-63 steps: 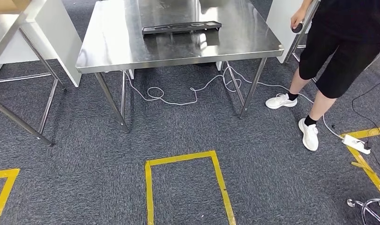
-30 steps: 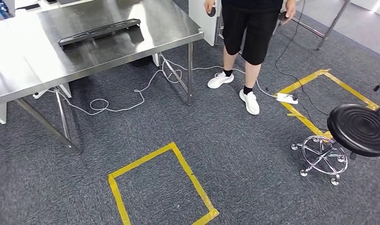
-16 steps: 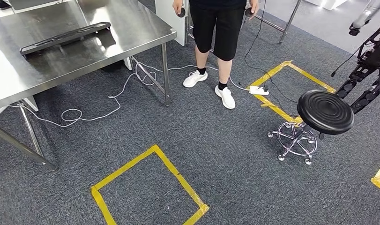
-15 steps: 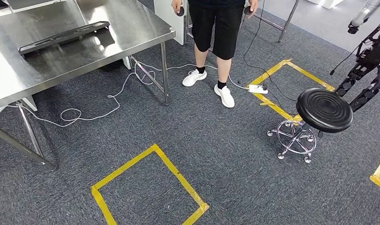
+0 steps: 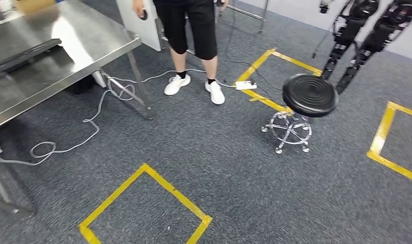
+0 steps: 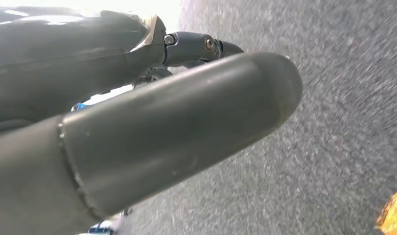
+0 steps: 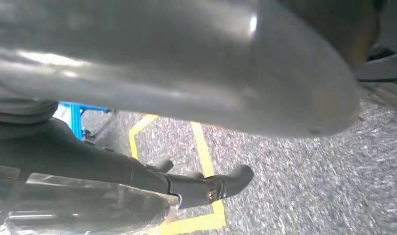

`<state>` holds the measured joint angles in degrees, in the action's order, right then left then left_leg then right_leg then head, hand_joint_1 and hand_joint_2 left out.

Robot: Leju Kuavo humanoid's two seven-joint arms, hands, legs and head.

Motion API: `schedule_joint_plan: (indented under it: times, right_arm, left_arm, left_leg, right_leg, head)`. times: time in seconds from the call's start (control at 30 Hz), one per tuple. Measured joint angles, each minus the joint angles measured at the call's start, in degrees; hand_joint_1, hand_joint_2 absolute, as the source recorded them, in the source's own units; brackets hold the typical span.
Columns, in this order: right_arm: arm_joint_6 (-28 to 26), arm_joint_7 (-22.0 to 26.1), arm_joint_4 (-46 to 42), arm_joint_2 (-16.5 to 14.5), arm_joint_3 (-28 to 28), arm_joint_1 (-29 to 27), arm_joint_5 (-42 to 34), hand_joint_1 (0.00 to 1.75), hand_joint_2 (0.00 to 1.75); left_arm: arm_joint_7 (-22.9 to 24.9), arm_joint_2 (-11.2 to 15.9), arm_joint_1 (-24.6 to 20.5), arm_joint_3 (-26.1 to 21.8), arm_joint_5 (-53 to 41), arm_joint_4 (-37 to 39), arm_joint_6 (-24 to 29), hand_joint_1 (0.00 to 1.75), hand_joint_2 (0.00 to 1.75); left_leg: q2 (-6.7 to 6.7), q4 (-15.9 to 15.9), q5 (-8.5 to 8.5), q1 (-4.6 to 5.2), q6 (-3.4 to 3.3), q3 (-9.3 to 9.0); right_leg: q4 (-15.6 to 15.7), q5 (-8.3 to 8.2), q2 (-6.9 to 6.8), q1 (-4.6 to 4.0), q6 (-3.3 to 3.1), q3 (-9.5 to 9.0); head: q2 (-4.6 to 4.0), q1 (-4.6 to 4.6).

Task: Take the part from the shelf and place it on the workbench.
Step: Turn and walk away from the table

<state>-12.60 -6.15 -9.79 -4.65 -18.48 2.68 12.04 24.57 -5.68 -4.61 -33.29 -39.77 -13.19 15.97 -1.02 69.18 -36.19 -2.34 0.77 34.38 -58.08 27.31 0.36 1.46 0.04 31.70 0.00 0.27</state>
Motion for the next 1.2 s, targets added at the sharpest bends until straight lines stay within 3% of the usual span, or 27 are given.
schedule_joint_plan:
  times: [0.03, 0.1, 0.17, 0.3, 0.37, 0.4, 0.43, 0.47, 0.53, 0.6, 0.63, 0.67, 0.73, 0.77, 0.83, 0.87, 0.9, 0.97, 1.03, 1.1, 1.13, 1.2]
  right_arm:
    - [0.4, -0.4, 0.0, -0.1, -0.3, 0.0, 0.5, 0.00, 0.00]
    - [1.0, -1.2, 0.0, -0.1, -0.9, 0.0, 1.3, 0.00, 0.00]
    - [1.2, -1.5, 0.0, -0.1, -1.1, -0.1, 1.7, 0.00, 0.00]
    - [1.2, -1.5, 0.0, -0.1, -1.1, -0.1, 1.7, 0.00, 0.00]
    - [1.2, -1.9, 0.0, 0.0, -1.4, -0.1, 1.8, 0.00, 0.00]
    - [0.9, -2.1, 0.0, 0.1, -1.6, 0.0, 1.8, 0.00, 0.00]
    - [0.4, -2.2, 0.1, 0.4, -1.7, 0.0, 1.1, 0.00, 0.00]
    - [-0.2, -2.0, 0.1, 0.7, -1.5, 0.1, 0.0, 0.00, 0.00]
    - [-1.2, -1.3, 0.1, 1.3, -1.0, 0.2, -2.4, 0.00, 0.00]
    - [-1.3, -0.9, 0.1, 1.5, -0.4, 0.4, -3.3, 0.00, 0.00]
    - [-1.3, -0.9, 0.1, 1.5, -0.1, 0.4, -3.4, 0.00, 0.00]
    - [-1.4, -0.8, 0.1, 1.7, 0.0, 0.3, -3.5, 0.00, 0.00]
    - [-1.5, -0.8, 0.1, 1.9, 0.3, 0.3, -3.6, 0.00, 0.00]
    - [-1.6, -0.8, 0.1, 1.9, 0.3, 0.3, -3.7, 0.00, 0.00]
    - [-1.7, -0.8, 0.1, 2.0, 0.4, 0.5, -3.7, 0.00, 0.00]
    - [-1.7, -0.8, 0.1, 2.1, 0.5, 0.5, -3.7, 0.00, 0.00]
    - [-1.9, -0.8, 0.1, 2.2, 0.6, 0.5, -3.7, 0.00, 0.00]
    - [-2.7, -0.5, 0.1, 2.3, 1.0, 0.5, -4.0, 0.00, 0.00]
    - [-3.6, 0.4, 0.1, 2.3, 1.5, 0.6, -4.8, 0.00, 0.00]
    - [-4.4, 1.4, 0.1, 2.5, 2.3, 0.9, -5.8, 0.00, 0.00]
    - [-4.7, 1.8, 0.1, 2.7, 2.8, 0.9, -6.3, 0.00, 0.00]
    - [-5.2, 2.3, 0.1, 3.1, 3.7, 0.9, -7.1, 0.00, 0.00]
  left_arm:
    - [0.0, 0.2, 0.2, 0.0, 0.0, 0.0, 0.2, 0.00, 0.00]
    - [0.0, 0.5, 0.6, 0.0, 0.3, 0.0, 0.6, 0.00, 0.00]
    - [0.0, 0.6, 0.6, 0.0, 0.4, 0.0, 0.7, 0.00, 0.00]
    - [0.0, 0.6, 0.6, 0.0, 0.4, 0.0, 0.7, 0.00, 0.00]
    - [0.0, 0.6, 0.6, -0.2, 0.8, 0.0, 0.8, 0.00, 0.00]
    - [0.0, 0.7, 0.6, -0.3, 1.1, 0.0, 0.7, 0.00, 0.00]
    - [0.0, 0.6, 0.4, -0.4, 1.3, 0.1, 0.2, 0.00, 0.00]
    - [0.0, 0.6, 0.2, -0.5, 1.4, 0.1, -0.4, 0.00, 0.00]
    - [0.0, 0.5, -0.1, -0.6, 1.4, 0.1, -1.7, 0.00, 0.00]
    - [0.0, 0.4, -0.1, -0.6, 1.3, 0.1, -2.1, 0.00, 0.00]
    - [0.0, 0.3, -0.1, -0.7, 1.3, 0.1, -2.2, 0.00, 0.00]
    - [0.0, 0.2, -0.2, -0.7, 1.3, 0.1, -2.3, 0.00, 0.00]
    - [0.0, 0.0, -0.4, -0.7, 1.3, 0.1, -2.3, 0.00, 0.00]
    - [0.0, -0.1, -0.4, -0.7, 1.3, 0.1, -2.4, 0.00, 0.00]
    - [0.0, -0.1, -0.5, -0.7, 1.3, 0.1, -2.4, 0.00, 0.00]
    - [0.0, -0.2, -0.7, -0.7, 1.3, 0.1, -2.4, 0.00, 0.00]
    - [0.0, -0.2, -0.9, -0.7, 1.3, 0.1, -2.5, 0.00, 0.00]
    - [0.0, -0.5, -1.3, -0.7, 1.4, 0.1, -2.9, 0.00, 0.00]
    - [0.0, -0.7, -1.7, -0.8, 1.7, 0.1, -3.2, 0.00, 0.00]
    - [-0.1, -1.1, -1.8, -0.9, 1.4, 0.1, -3.3, 0.00, 0.00]
    - [-0.1, -1.3, -1.9, -0.9, 0.9, 0.1, -3.3, 0.00, 0.00]
    - [-0.1, -1.7, -2.0, -0.7, -0.2, 0.1, -3.4, 0.00, 0.00]
  left_leg:
    - [0.73, 3.3, -1.28, 0.04, -0.05, 1.64]
    - [1.17, 5.9, -1.14, 0.09, -0.15, 3.24]
    - [1.19, 5.3, -0.14, 0.08, -0.23, 3.24]
    - [1.19, 5.2, -0.07, 0.08, -0.24, 3.21]
    - [1.74, 0.2, 3.05, 0.01, -0.40, 1.13]
    - [2.55, -3.3, 4.78, 0.06, -0.60, -0.27]
    - [2.77, -6.9, 6.61, 0.14, -1.31, -1.67]
    - [2.55, -8.5, 7.14, 0.27, -2.04, -2.23]
    - [0.54, -9.4, 7.45, 0.55, -3.36, -2.41]
    - [-1.29, -9.4, 7.42, 0.70, -3.46, -2.30]
    - [-2.12, -9.4, 7.39, 0.74, -3.43, -2.28]
    - [-2.86, -9.4, 7.36, 0.74, -3.37, -2.33]
    - [-4.12, -9.4, 7.21, 0.77, -3.07, -2.55]
    - [-4.70, -9.4, 7.03, 0.86, -2.73, -2.75]
    - [-5.79, -9.5, 6.71, 1.03, -1.92, -3.27]
    - [-6.36, -9.7, 6.62, 1.02, -1.49, -3.58]
    - [-6.61, -9.8, 6.54, 0.89, -1.09, -3.79]
    - [-4.32, -8.2, 5.02, 0.60, -0.49, -3.41]
    - [-0.44, -1.9, 1.13, 0.49, -0.37, -0.74]
    - [1.02, 5.0, -1.44, 0.52, -0.49, 2.64]
    - [1.16, 5.9, -0.97, 0.52, -0.58, 3.32]
    - [1.64, 1.6, 2.85, 0.47, -0.84, 1.80]
  right_leg:
    - [0.0, -0.05, 0.86, -0.22, -0.18, 0.04]
    - [0.0, -0.10, 2.46, -0.51, -0.27, 0.02]
    - [-0.1, -0.10, 3.12, -0.56, -0.26, -0.03]
    - [-0.1, -0.10, 3.15, -0.57, -0.26, -0.03]
    - [-0.2, -0.09, 4.11, -0.56, -0.23, -0.12]
    - [-0.3, -0.08, 5.03, -0.69, 0.07, 0.11]
    - [-1.0, 0.20, 5.02, -0.78, 0.59, 0.72]
    - [-2.9, 1.17, 4.08, -0.86, 0.99, 2.00]
    - [-10.0, 4.55, 1.27, -0.82, 1.50, 6.04]
    - [-16.6, 7.06, 0.36, -0.63, 1.78, 9.28]
    - [-17.0, 6.95, 0.21, -0.55, 2.21, 9.36]
    - [-14.7, 5.90, -0.09, -0.47, 2.72, 8.02]
    - [-6.5, 2.92, -2.01, -0.38, 3.32, 3.46]
    - [-3.1, 1.71, -3.12, -0.57, 3.24, 1.64]
    - [-0.8, 0.67, -4.01, -1.11, 2.49, 0.75]
    - [-0.6, 0.50, -3.48, -1.39, 2.09, 0.88]
    - [-0.4, 0.32, -2.82, -1.16, 1.62, 0.85]
    - [-0.1, -0.08, -1.62, -0.52, 0.69, 0.48]
    - [0.0, -0.39, -0.30, -0.31, -0.06, 0.35]
    - [0.0, -0.50, 1.43, -0.67, -0.40, 0.37]
    - [0.0, -0.52, 2.35, -0.81, -0.45, 0.31]
    - [-0.1, -0.51, 4.12, -0.91, -0.42, 0.07]
  head:
    - [0.00, -0.02]
    - [0.00, -0.02]
    - [0.00, -0.03]
    - [0.00, -0.03]
    - [0.00, -0.04]
    - [0.00, -0.01]
    - [0.00, 0.02]
    - [0.00, 0.18]
    - [0.00, 0.52]
    - [0.00, 0.67]
    - [0.00, 0.68]
    - [0.00, 0.67]
    - [0.00, 0.66]
    - [0.00, 0.67]
    - [0.00, 0.59]
    - [0.00, 0.58]
    - [0.00, 0.49]
    - [0.00, 0.23]
    - [0.00, -0.06]
    - [0.00, -0.12]
    - [0.00, -0.13]
    - [0.00, -0.13]
